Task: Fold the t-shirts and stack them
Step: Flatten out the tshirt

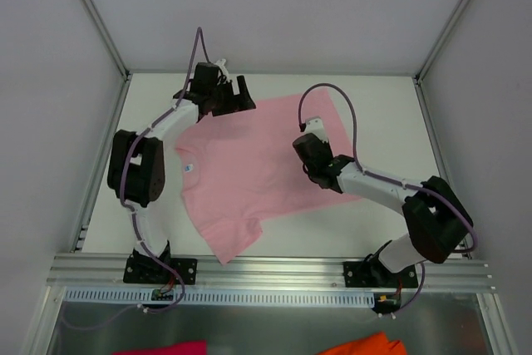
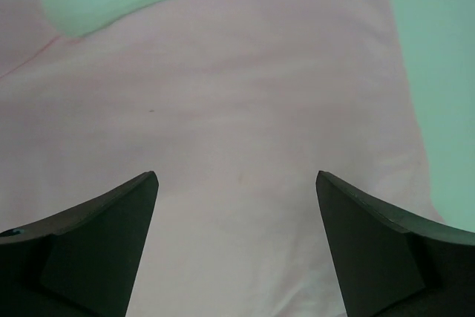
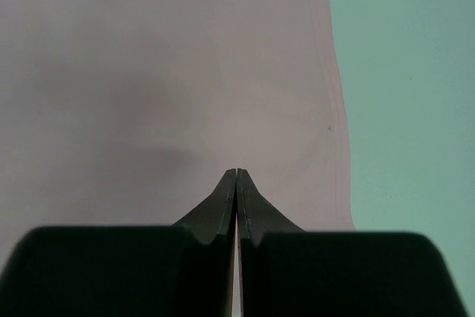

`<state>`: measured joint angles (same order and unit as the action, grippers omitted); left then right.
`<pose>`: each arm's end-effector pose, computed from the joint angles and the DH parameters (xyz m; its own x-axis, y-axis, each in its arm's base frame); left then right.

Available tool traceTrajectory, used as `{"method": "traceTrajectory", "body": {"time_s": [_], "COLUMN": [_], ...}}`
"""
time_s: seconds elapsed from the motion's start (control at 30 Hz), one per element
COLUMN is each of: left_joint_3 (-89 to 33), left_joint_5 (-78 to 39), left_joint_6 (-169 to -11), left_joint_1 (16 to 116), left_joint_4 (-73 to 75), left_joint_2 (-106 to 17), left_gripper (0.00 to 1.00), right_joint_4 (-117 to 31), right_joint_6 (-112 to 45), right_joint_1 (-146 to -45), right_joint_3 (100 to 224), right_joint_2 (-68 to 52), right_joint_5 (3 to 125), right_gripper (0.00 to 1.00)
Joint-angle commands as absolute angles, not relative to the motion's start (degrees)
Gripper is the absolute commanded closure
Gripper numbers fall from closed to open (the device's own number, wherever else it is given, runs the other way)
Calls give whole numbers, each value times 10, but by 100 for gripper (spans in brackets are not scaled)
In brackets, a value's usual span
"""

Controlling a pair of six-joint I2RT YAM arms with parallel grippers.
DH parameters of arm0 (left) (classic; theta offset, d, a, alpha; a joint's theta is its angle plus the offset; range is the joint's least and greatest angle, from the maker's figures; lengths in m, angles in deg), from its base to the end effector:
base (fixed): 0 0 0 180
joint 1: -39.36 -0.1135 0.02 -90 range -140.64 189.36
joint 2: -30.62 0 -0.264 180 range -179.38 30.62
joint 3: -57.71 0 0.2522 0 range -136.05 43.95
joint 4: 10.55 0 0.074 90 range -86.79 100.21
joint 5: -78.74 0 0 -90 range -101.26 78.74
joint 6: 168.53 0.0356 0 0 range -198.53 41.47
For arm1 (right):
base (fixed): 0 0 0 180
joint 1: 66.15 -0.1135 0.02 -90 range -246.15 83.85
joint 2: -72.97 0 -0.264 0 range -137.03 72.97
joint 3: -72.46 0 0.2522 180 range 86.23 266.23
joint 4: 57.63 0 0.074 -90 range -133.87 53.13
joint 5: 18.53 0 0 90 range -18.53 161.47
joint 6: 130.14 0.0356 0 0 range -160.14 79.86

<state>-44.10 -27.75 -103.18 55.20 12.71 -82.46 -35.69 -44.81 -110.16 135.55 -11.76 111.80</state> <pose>0.4397 -0.1353 0.2458 -0.6986 -0.2175 -0.6817 0.2149 0.8449 -0.4898 0.2342 0.1943 0.2137 -0.4785 -0.5485 -0.6857 -0.2322 0.8321 -0.5036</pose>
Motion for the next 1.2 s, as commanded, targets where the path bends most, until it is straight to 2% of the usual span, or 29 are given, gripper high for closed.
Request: {"method": "traceTrajectory", "body": {"time_s": [0.0, 0.27, 0.5, 0.7, 0.93, 1.17], "left_joint_3": [-359, -107, -21, -5, -2, -7], "left_joint_5": [-279, -237, -200, -187, -173, -139], "left_joint_6": [-994, -1032, -1044, -1045, -1046, -1048], "left_joint_1": [580, 632, 656, 656, 656, 656], "left_joint_4": [68, -43, -45, -14, 10, 22], "left_joint_2": [-697, -470, -328, -251, -212, -208], "left_gripper": [10, 6, 3, 3, 2, 1], "right_joint_4": [-416, -411, -336, -254, -179, -187], "right_joint_6": [-465, -471, -415, -372, -317, -287], "right_joint_1": [-1062, -1042, -1060, -1094, -1130, -1182], "right_joint_3": [1385, 1405, 1424, 1427, 1413, 1369], "right_joint_2": [-145, -226, -245, -242, -216, -206], "right_joint_5": [1100, 1122, 1117, 1166, 1169, 1140], "right_gripper": [99, 99, 99, 99, 99, 99]}}
